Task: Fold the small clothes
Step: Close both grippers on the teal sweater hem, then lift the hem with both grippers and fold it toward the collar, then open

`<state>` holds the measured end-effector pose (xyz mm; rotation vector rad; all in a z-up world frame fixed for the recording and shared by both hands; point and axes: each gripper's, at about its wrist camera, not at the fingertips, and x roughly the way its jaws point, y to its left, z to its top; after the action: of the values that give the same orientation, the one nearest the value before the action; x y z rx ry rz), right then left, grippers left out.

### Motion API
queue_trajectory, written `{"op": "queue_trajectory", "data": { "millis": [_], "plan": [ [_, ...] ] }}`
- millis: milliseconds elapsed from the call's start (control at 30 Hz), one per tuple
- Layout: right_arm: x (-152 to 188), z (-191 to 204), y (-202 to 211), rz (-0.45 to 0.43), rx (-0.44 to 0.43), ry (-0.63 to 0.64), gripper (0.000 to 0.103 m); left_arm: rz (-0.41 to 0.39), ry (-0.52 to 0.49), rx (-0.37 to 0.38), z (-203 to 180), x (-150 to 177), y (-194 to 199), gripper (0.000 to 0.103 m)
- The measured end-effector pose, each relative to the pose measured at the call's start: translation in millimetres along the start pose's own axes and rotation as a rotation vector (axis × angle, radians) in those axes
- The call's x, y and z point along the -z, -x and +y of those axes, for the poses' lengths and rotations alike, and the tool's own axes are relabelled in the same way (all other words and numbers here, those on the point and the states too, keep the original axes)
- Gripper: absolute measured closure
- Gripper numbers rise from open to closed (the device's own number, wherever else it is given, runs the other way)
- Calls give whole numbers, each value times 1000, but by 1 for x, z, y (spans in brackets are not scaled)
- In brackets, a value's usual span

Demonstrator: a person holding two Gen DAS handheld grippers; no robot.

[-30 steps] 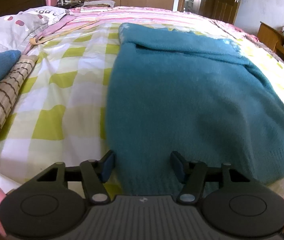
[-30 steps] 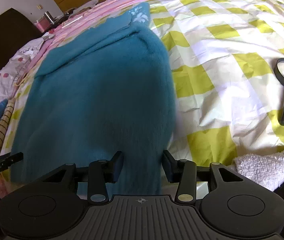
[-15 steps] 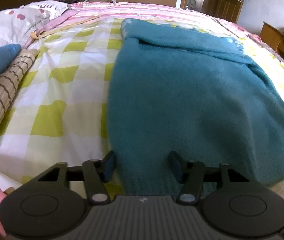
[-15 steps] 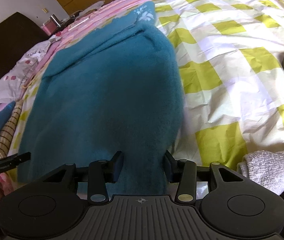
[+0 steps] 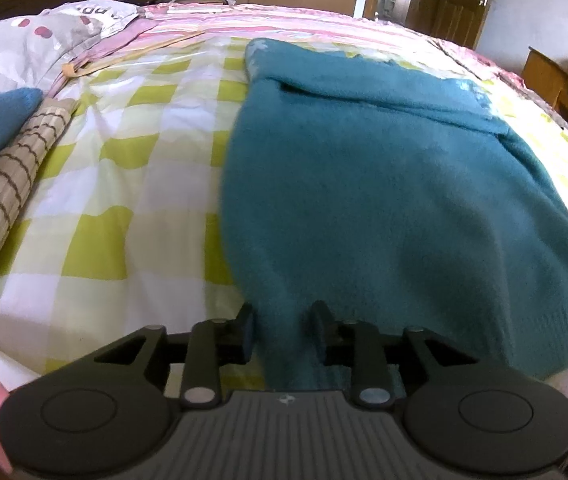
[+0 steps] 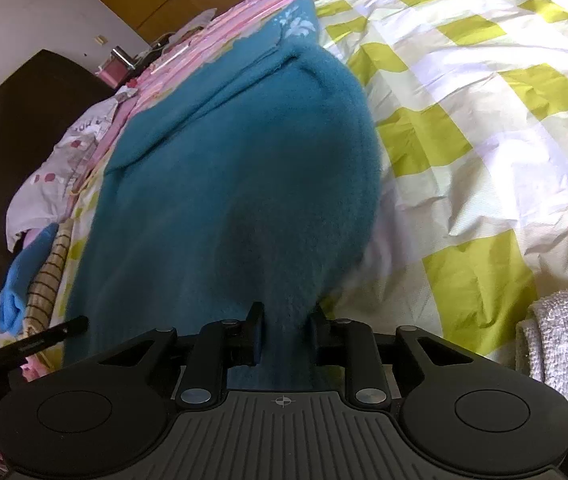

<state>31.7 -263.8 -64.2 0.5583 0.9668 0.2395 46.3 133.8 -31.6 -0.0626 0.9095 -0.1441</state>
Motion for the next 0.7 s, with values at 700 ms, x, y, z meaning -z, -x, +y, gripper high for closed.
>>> {"op": "queue_trajectory", "data": {
  "millis": [700],
  "plan": [
    [-65, 7, 13, -299, -377, -243, 89, -288, 309, 338, 25, -94, 6, 86]
  ]
}}
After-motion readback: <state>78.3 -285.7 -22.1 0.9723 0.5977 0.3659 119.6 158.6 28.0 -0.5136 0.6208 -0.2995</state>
